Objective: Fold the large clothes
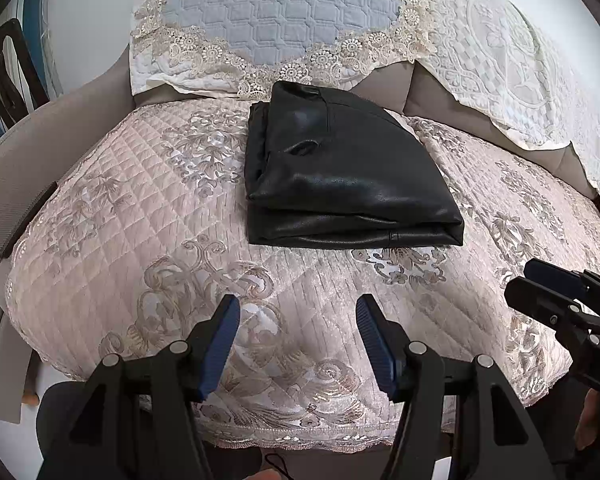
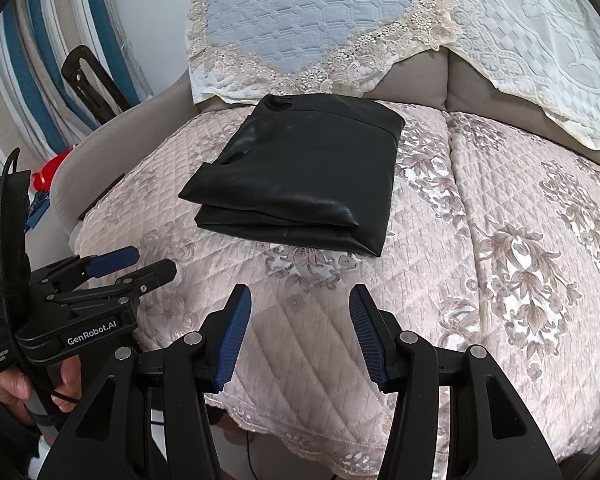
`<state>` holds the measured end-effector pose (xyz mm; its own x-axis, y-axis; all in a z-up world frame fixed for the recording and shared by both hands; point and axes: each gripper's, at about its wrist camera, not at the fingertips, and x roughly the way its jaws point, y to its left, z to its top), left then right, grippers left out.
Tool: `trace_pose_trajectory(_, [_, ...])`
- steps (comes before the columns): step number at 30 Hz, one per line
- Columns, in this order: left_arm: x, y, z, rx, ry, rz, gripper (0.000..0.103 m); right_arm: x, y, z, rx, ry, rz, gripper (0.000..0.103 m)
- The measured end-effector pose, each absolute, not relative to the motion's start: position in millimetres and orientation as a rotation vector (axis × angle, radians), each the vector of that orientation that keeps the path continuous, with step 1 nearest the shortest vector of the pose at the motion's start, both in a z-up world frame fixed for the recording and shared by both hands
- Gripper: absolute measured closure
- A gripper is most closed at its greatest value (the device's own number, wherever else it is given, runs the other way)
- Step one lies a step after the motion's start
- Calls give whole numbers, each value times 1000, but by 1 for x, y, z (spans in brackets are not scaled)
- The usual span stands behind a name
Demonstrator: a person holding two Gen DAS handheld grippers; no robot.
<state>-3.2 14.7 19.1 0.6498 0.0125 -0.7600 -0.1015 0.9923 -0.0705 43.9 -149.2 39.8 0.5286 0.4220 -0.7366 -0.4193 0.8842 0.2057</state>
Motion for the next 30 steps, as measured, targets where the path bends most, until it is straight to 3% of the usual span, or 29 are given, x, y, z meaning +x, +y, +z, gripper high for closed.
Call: trace_pose_trajectory(30, [-1, 8, 15, -86, 885, 70, 41, 44, -152, 40, 4, 879, 500, 51])
